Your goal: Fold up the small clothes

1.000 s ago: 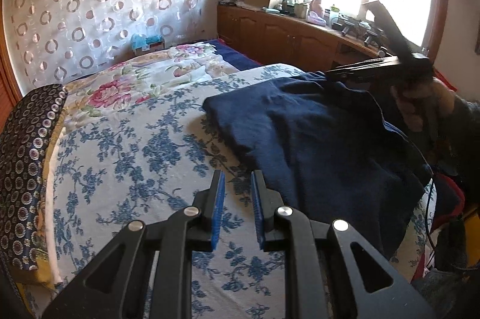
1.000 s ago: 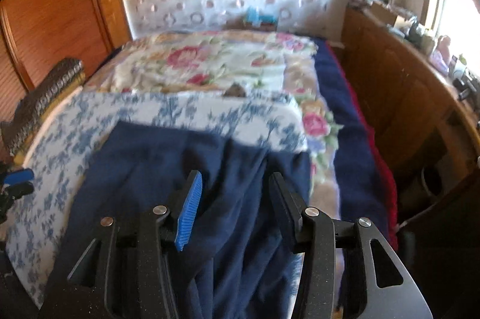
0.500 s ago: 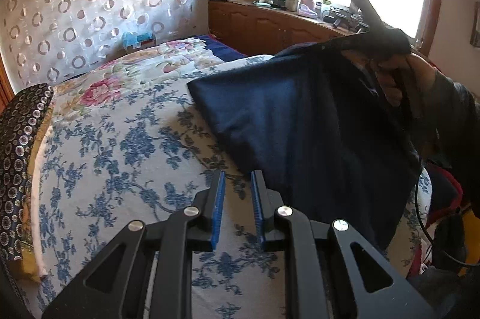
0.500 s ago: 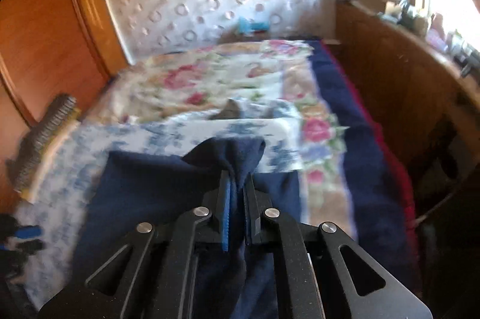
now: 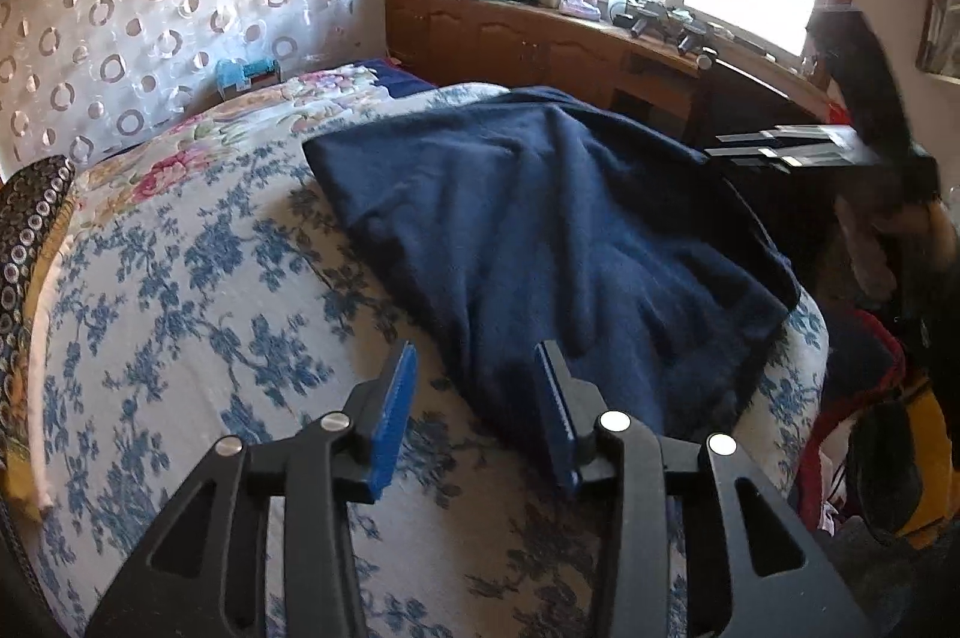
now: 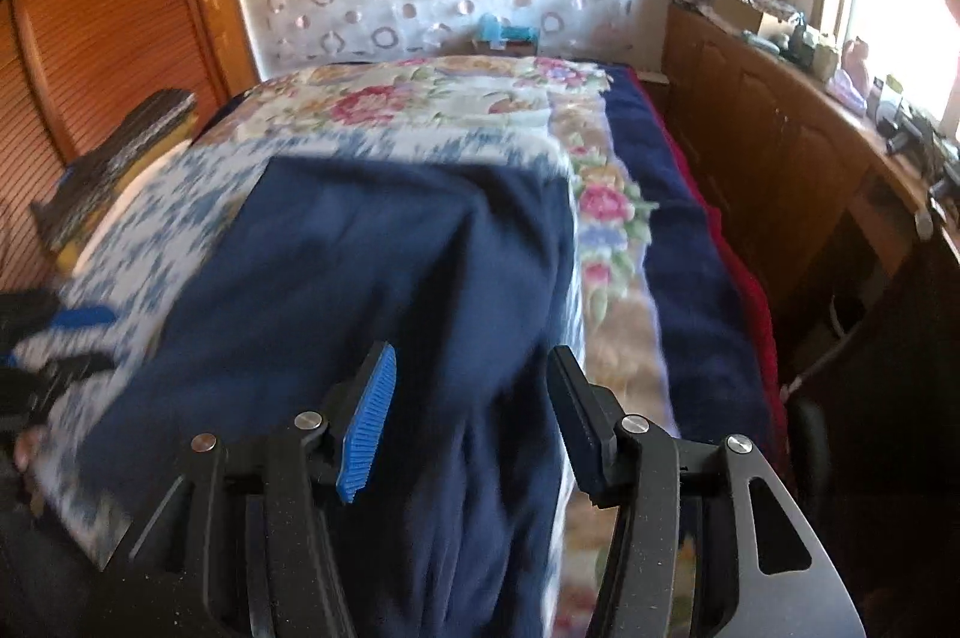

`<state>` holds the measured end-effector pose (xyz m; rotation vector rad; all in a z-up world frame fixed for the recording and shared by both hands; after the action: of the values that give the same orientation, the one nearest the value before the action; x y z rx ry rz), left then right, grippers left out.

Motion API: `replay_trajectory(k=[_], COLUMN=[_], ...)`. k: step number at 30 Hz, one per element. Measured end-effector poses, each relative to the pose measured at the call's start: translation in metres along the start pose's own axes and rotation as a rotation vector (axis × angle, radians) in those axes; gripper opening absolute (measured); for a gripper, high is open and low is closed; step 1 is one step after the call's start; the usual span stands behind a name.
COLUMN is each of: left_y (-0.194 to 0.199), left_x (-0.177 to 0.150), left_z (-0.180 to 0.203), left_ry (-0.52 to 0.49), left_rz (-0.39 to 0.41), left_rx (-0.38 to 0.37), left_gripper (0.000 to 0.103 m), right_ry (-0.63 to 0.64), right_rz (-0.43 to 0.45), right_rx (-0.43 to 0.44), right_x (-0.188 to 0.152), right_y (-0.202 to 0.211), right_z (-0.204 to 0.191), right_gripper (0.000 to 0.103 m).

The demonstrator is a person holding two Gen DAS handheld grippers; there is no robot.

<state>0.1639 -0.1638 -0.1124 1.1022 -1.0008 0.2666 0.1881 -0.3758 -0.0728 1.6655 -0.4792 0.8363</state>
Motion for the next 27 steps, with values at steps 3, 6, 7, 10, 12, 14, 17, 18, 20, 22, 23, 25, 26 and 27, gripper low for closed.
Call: replay_trajectory(k=[3,6,7,10,12,14,17,18,20,22,23,25,26,27], left_y=[0.002,0.004,0.005,0.009,0.012,0.015,0.016,0.017,0.016,0.011,0.008,0.004,0.003,0.003], left_x=[-0.007,-0.013,-0.013,-0.015,-0.015,-0.013,-0.014,-0.014,-0.015,-0.021,-0.023,-0.027,-0.029,-0.03], left_z=[0.006,0.01,0.01,0.01,0.01,0.008,0.01,0.011,0.015,0.018,0.019,0.019,0.019,0.019], left_ry=[0.0,-0.001,-0.003,0.007,0.021,0.034,0.04,0.038,0.039,0.049,0.052,0.054,0.06,0.067], left_rz=[-0.01,-0.013,-0.009,0.003,0.01,0.018,0.02,0.021,0.022,0.003,-0.003,-0.016,-0.019,-0.021], left_rx=[-0.003,0.021,0.033,0.054,0.059,0.061,0.056,0.052,0.042,0.029,0.027,0.028,0.028,0.026], left_gripper=[0.041,0.041,0.041,0.041,0.042,0.041,0.041,0.041,0.041,0.042,0.041,0.041,0.041,0.041], right_ry=[-0.025,-0.02,-0.023,-0.025,0.004,-0.002,-0.013,-0.018,-0.012,-0.045,-0.053,-0.057,-0.061,-0.064], right_rz=[-0.014,-0.041,-0.05,-0.06,-0.044,0.004,0.054,0.058,0.057,0.042,0.037,0.029,0.03,0.033], right_rx=[0.026,0.021,0.019,0.043,0.056,0.065,0.028,0.003,-0.045,-0.032,-0.03,-0.034,-0.032,-0.034], right_x=[-0.027,-0.051,-0.057,-0.071,-0.072,-0.063,-0.053,-0.051,-0.054,-0.06,-0.063,-0.066,-0.066,-0.067], right_y=[0.013,0.016,0.016,0.015,0.018,0.031,0.048,0.051,0.051,0.044,0.042,0.037,0.036,0.036], right_z=[-0.007,-0.013,-0.012,-0.017,-0.021,-0.02,-0.009,-0.004,0.004,0.007,0.009,0.009,0.009,0.009], right_gripper=[0.053,0.053,0.053,0.022,0.007,0.005,0.004,0.003,0.003,0.004,0.004,0.004,0.004,0.004])
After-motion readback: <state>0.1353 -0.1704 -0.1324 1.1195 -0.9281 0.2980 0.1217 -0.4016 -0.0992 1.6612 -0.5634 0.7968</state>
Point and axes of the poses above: each gripper's, at about its wrist camera, not at the fingertips, and y roughly against the way its jaws point, z to its right, x to its top, the point moved 8 cm from there along -y, roughly the way its jaws point, and after that the axes turned 9 degrees about z, right-handed, at the moved point
